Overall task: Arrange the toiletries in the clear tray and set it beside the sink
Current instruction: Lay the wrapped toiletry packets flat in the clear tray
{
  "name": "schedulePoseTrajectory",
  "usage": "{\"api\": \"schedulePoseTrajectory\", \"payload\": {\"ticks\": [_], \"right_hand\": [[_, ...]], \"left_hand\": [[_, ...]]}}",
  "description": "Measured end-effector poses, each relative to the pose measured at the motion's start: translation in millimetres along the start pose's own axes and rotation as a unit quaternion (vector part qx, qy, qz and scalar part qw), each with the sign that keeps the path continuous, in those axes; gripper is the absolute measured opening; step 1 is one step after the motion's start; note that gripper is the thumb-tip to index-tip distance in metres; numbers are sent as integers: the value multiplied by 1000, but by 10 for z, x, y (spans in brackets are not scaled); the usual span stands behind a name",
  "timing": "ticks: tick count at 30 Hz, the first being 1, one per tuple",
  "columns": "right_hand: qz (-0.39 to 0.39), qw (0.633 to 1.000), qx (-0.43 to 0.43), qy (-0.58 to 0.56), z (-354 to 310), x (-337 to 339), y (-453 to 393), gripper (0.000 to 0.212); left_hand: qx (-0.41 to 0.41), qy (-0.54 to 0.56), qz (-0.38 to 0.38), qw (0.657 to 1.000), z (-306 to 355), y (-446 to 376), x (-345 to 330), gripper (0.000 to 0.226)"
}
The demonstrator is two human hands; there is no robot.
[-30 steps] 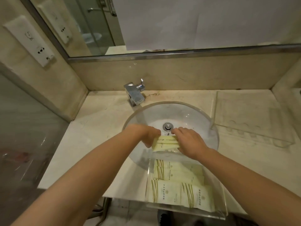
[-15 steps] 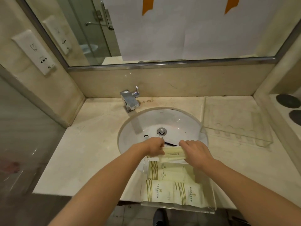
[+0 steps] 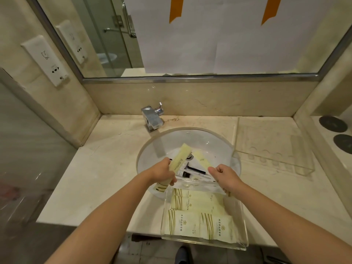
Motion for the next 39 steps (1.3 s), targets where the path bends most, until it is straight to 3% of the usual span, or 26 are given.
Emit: {"api": "schedulePoseTrajectory", "payload": {"ticks": [11,16,20,25,32,39], "right_hand": [[-13,977,-49,-208,71,-125,13,15],[-31,950,-61,-306,104,-192,50,37],[-31,947,-68,-313,109,-215,86,32],[-16,937,-73,-340,140,-213,103,25],[1,930,-67,-361,153,-231,183,30],[28,898,-102,-428,279,-291,242,16]], "left_hand": [[5,54,33,998,16,62,-38,19],[-4,67,-5,998,47,107,-118,11],[-7,68,-22,997,42,122,-181,18],[8,32,-6,999,13,104,-188,9],[33,85,12,996,-136,115,-182,14],[38,163,66,984,-212,160,-91,9]]}}
Point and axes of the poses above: each hand's wrist, its own y-axis away from the middle knuckle, its own x-axis out of the back of the hand, z = x × y, the point moved 8 cm from there along -y, towards the middle knuckle, and after that the axes turned 7 degrees about -y, right-handed, at the moved point
